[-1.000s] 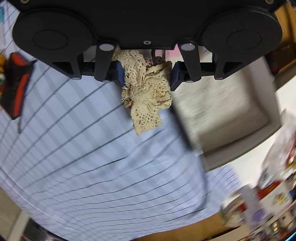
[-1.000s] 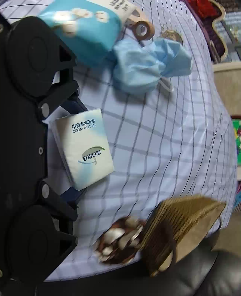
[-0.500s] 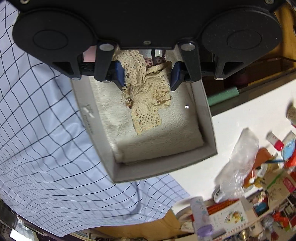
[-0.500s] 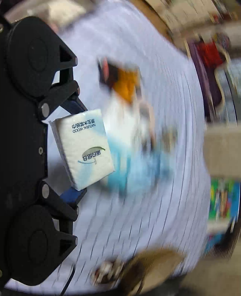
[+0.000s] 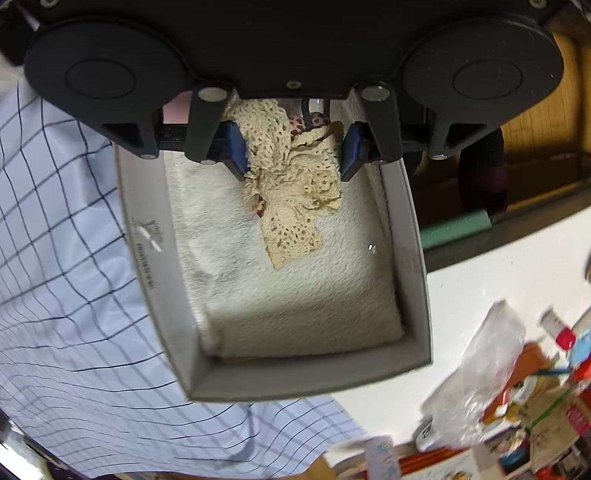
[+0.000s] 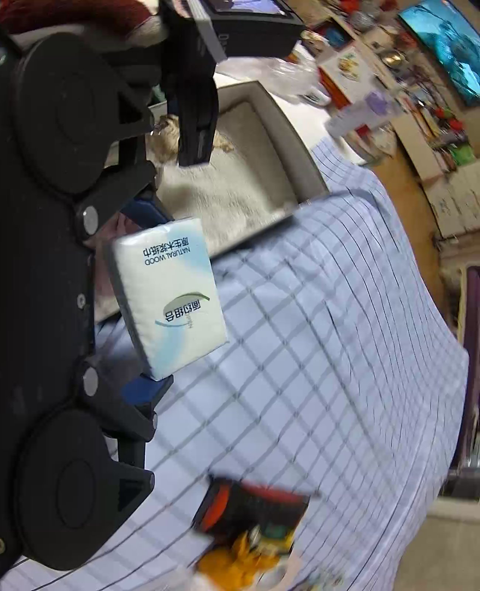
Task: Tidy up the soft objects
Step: 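Carry the lace cloth and tissue pack over the white box with both tools, then open the left tool to drop the lace cloth while the right tool releases the tissue pack into the box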
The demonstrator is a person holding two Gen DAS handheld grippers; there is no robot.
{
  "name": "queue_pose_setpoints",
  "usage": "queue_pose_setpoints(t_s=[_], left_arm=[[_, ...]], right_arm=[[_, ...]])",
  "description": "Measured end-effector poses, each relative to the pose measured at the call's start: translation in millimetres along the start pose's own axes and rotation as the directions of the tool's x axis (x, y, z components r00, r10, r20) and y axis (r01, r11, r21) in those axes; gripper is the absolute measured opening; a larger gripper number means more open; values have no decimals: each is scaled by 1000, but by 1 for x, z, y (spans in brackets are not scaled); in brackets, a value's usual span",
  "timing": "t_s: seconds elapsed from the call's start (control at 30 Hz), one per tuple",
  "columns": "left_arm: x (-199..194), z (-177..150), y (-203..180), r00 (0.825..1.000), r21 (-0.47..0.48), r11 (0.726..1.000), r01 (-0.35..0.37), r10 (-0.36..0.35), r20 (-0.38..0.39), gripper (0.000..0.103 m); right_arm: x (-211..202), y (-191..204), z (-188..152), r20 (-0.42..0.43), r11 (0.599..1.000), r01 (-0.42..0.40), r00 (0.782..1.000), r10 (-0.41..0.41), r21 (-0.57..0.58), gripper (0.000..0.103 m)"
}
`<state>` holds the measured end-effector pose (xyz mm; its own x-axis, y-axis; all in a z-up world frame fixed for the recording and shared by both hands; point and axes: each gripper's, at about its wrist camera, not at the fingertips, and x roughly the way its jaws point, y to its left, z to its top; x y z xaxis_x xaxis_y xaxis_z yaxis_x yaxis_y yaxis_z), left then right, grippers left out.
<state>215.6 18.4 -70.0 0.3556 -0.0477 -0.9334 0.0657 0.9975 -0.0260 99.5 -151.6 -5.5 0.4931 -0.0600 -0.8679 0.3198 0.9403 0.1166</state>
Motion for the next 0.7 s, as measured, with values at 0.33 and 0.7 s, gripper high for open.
queue_pose_setpoints(t_s=[0.33,0.7], left_arm=[[9,9,24,999,-128,991,-29,26,-21,53],[10,17,32,1000,-160,987,-27,26,-8,72]], right_arm=[[56,39,31,-68,998,18,997,-23,-66,82],[76,63,49,-50,994,-24,999,19,-109,85]])
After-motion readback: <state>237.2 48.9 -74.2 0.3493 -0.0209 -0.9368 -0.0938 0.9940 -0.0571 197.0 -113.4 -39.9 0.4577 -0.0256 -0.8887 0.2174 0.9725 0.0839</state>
